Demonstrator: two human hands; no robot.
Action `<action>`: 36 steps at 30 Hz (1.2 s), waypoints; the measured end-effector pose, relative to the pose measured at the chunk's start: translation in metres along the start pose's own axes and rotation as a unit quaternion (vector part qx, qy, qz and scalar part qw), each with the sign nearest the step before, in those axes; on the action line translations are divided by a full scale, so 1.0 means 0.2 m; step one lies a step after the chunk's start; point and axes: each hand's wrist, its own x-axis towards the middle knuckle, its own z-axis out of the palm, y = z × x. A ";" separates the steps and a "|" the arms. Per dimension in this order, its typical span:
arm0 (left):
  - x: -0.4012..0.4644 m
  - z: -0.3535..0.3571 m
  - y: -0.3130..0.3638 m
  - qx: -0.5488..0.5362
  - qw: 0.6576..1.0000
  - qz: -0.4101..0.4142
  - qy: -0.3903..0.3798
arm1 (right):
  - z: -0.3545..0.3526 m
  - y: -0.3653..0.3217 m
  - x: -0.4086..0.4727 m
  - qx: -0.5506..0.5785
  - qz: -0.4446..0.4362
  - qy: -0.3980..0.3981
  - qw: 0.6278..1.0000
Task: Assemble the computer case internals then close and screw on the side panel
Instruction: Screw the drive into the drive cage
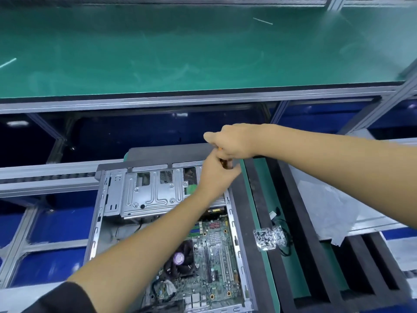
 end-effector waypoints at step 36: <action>-0.06 0.09 0.00 -0.027 0.989 -0.009 0.147 | 0.03 -0.07 0.04 0.040 -0.001 0.039 0.998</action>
